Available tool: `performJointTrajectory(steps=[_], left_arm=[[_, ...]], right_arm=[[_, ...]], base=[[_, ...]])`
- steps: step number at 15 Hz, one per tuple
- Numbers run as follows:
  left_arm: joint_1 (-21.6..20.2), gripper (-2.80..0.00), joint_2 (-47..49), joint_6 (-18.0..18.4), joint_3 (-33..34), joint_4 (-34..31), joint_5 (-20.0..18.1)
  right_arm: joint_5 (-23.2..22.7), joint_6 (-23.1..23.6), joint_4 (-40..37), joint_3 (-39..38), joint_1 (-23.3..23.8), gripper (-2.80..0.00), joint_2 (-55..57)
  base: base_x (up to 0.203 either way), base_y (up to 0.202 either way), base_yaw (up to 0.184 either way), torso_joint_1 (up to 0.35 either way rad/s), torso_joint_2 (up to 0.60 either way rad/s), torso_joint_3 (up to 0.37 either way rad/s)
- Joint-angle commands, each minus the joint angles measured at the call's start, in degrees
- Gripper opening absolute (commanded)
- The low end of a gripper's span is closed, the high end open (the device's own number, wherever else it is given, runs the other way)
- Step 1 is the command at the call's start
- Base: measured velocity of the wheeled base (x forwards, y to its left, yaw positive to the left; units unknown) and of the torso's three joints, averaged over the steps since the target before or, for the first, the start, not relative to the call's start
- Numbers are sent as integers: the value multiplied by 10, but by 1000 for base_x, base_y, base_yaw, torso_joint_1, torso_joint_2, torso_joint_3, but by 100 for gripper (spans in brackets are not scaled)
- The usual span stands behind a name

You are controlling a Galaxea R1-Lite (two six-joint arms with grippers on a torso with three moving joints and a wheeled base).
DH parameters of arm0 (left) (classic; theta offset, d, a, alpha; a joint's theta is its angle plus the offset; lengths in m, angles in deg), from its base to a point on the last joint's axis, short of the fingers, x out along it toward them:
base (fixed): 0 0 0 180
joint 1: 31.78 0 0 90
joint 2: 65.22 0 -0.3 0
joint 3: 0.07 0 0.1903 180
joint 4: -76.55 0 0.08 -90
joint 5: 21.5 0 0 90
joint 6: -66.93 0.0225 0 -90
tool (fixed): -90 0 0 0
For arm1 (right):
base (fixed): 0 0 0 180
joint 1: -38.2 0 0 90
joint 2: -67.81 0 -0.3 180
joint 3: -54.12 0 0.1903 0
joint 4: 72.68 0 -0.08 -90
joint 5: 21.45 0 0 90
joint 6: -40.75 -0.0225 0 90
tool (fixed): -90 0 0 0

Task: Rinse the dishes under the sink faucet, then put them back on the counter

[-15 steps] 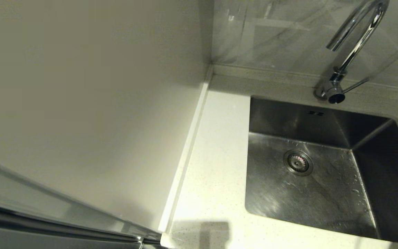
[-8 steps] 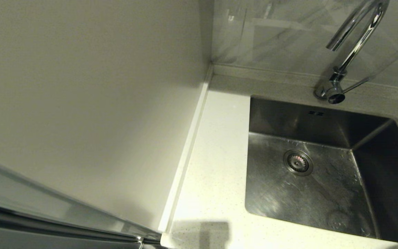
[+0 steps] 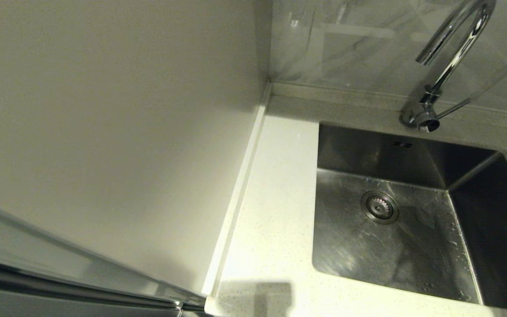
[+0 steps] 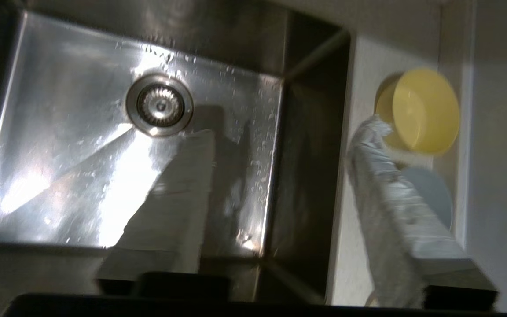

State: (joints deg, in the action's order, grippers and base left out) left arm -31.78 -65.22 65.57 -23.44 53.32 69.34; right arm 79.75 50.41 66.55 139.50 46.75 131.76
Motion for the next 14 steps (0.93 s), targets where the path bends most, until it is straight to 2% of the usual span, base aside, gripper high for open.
performJointTrajectory(steps=[1,5,9,11,12,14], left_arm=[[0,-280,-2,0,0,0,0],[0,-280,-2,0,0,0,1],[0,-280,-2,0,0,0,0],[0,-280,-2,0,0,0,1],[0,-280,-2,0,0,0,0],[0,-280,-2,0,0,0,0]], right_arm=[[-5,-2,-1,-43,-13,-280,-62],[-17,-8,0,-175,-12,-280,-211],[-19,-39,5,-328,-1,-280,-386],[-19,-39,14,-376,-22,-280,-449],[-19,-28,38,-390,-45,-280,-475],[-18,8,142,-415,-82,-280,-524]], base=[[0,0,0,0,0,0],[0,0,0,0,0,0],[0,0,0,0,0,0],[0,0,0,0,0,0],[0,0,0,0,0,0],[0,0,0,0,0,0]])
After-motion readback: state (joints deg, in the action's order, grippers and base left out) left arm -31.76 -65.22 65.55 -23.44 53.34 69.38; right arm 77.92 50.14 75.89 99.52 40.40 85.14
